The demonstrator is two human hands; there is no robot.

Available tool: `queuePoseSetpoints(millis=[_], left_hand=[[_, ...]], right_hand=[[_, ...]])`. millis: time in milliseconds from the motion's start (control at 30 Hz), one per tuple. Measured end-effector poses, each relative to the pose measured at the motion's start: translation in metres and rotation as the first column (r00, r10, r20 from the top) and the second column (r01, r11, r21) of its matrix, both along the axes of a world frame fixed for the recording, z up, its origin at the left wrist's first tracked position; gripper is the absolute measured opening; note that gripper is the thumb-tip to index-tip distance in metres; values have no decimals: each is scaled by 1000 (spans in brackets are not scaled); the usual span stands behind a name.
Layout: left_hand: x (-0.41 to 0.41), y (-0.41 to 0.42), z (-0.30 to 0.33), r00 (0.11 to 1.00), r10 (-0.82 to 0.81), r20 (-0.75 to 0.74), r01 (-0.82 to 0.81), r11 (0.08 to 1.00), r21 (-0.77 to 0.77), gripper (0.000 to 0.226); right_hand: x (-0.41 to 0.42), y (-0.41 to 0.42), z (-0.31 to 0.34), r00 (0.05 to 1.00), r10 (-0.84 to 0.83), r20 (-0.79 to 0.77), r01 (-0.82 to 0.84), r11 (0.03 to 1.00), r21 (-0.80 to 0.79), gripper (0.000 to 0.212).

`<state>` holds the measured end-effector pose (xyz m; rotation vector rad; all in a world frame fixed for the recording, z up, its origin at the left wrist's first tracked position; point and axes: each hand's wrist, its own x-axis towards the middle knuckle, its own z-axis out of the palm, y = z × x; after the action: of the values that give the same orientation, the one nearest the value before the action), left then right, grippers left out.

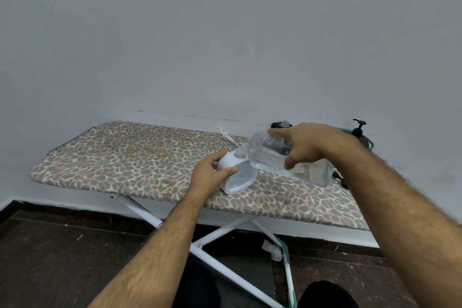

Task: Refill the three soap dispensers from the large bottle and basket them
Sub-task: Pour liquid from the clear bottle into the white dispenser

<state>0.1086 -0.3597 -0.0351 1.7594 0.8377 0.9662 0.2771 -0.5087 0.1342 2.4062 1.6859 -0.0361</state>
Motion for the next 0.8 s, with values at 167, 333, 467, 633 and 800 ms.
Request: queuePoseSetpoints(millis=[167, 333, 467, 633, 800], left_hand=[[0, 0, 0, 1000, 0, 2, 0, 1000, -6, 65], [-1, 0, 1, 1000, -1, -7, 1, 1000, 1, 65], [0, -1, 1, 1000, 2, -2, -2, 1000, -1, 65], [0, -1, 1, 1000, 6, -6, -6, 1000, 6, 64], [1, 0, 0, 1000, 0, 12, 0, 1000, -9, 63]], right_hand=[[2, 2, 0, 1000, 6, 4, -6, 1000, -3, 96], [4, 1, -3, 1000, 11, -17, -11, 1000, 7, 97], [10, -3, -15, 995, 24, -98, -20, 999, 44, 98], [21, -6, -33, 985, 30, -167, -9, 992, 124, 99], [31, -10, -54, 966, 60, -252, -7, 979, 206, 101]])
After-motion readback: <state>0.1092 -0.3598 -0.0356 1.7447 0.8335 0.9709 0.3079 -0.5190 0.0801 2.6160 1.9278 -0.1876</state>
